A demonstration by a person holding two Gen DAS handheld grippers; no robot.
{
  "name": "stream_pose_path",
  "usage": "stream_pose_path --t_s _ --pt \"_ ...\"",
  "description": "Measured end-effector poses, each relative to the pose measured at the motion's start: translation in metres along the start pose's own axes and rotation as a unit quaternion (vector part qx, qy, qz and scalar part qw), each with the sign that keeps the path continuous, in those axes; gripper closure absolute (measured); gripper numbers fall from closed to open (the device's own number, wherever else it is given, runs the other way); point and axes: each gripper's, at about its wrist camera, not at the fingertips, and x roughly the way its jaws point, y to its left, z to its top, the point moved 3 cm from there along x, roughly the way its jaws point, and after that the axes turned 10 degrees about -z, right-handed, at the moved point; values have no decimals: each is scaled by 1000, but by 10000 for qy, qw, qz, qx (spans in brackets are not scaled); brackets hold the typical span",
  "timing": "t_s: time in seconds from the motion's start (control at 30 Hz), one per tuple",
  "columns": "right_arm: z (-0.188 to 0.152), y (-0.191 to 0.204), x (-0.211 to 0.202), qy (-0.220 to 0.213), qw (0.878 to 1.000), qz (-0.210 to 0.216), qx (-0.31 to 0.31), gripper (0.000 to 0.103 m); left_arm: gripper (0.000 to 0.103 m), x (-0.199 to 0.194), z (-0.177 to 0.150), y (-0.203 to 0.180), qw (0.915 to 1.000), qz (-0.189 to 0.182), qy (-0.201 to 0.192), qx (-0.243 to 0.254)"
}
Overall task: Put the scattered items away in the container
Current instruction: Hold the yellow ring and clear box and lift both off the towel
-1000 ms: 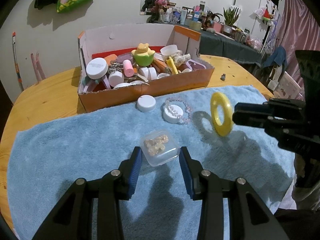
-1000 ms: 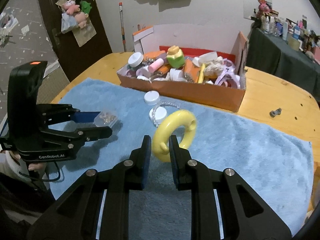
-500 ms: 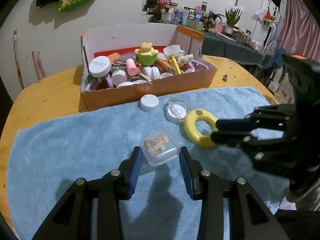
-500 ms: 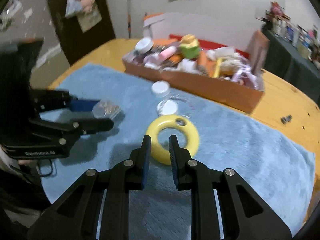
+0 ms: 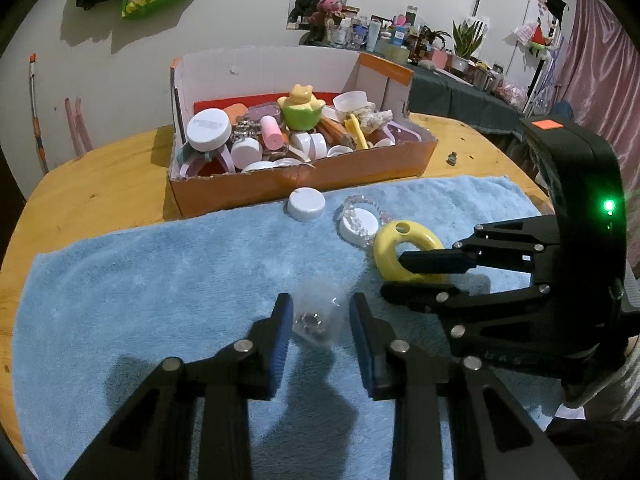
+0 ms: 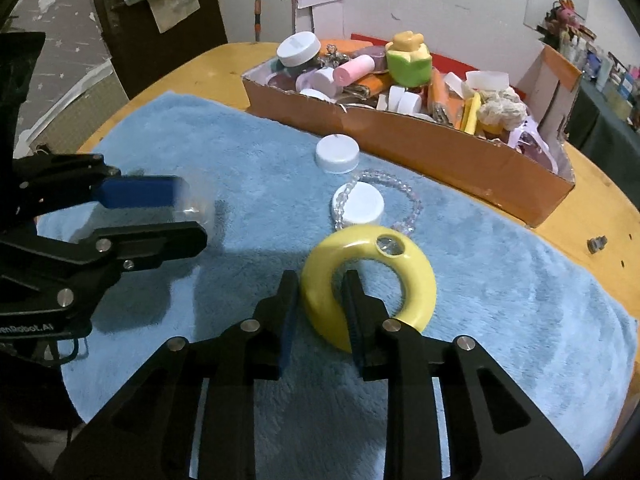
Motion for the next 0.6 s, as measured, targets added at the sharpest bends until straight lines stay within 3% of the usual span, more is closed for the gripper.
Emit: stream_pose_path --t_s 0.1,0.27,0.3,0.43,0.5,0.6 --pt "2 4 1 -75 9999 -51 -77 50 72 0 0 2 10000 15 -11 -11" --pt "1 8 3 -192 9996 -145 -171 50 72 2 0 5 10000 3 20 -41" --pt "1 7 3 -198 9997 -108 -130 51 72 2 -1 5 10000 -2 31 -38" --pt "0 -1 2 -226 9996 -142 -26 75 72 7 -3 5 9999 -41 127 -39" --pt "-1 -2 1 -240 9996 -146 -41 82 72 10 -3 5 9998 -90 155 -55" --pt "-2 0 0 -280 9994 -189 -95 83 70 12 -4 2 9996 -201 196 -25"
